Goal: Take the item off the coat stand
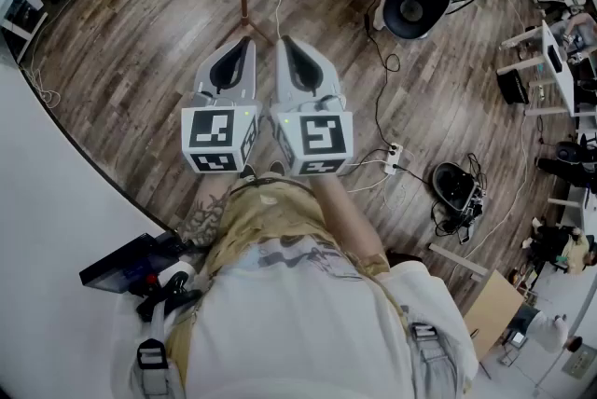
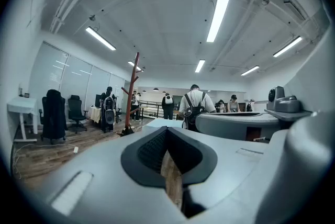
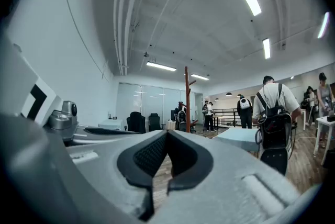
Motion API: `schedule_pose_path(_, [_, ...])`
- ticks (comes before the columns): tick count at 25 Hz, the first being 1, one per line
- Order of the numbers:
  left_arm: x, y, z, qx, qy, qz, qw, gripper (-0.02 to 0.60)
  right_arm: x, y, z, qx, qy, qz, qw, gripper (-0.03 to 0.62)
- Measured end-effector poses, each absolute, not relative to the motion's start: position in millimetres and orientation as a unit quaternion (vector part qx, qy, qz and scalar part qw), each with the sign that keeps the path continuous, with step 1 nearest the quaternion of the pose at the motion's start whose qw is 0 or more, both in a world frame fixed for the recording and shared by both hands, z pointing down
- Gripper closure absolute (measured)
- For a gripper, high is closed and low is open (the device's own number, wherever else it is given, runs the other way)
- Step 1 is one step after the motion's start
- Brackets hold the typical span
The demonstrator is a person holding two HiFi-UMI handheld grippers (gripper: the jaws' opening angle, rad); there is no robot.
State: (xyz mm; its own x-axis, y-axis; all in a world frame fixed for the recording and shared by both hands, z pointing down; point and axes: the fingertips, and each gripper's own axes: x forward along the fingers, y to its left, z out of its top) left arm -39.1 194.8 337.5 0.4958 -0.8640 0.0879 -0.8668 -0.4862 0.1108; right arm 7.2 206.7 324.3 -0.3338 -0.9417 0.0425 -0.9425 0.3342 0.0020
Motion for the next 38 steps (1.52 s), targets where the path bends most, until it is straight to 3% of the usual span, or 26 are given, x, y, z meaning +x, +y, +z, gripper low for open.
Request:
schedule_pose_path(10, [-73,203,350,0.857,-0.510,0.011,0.074,0.581,-18,214,338,0.579,-0.815,0.022,0.020,0.595])
schedule_pose_path(21, [-140,202,377,0.822,-0.558,0.013,0.113,0.581,2,204,361,0.619,-0.782,0.053,0.036,0.594])
schedule_pose_path(33, [-122,116,391,0.817,-0.568,0.017,0.101,0.581,3,115,376,0.591,-0.805,0.052,0.019,0.595])
schedule_pose_path(38, [-78,56,369,0.821,-0.565,0.017,0.083,0.581,12,57,361,0.562,-0.826,0.049,0.009,0.594])
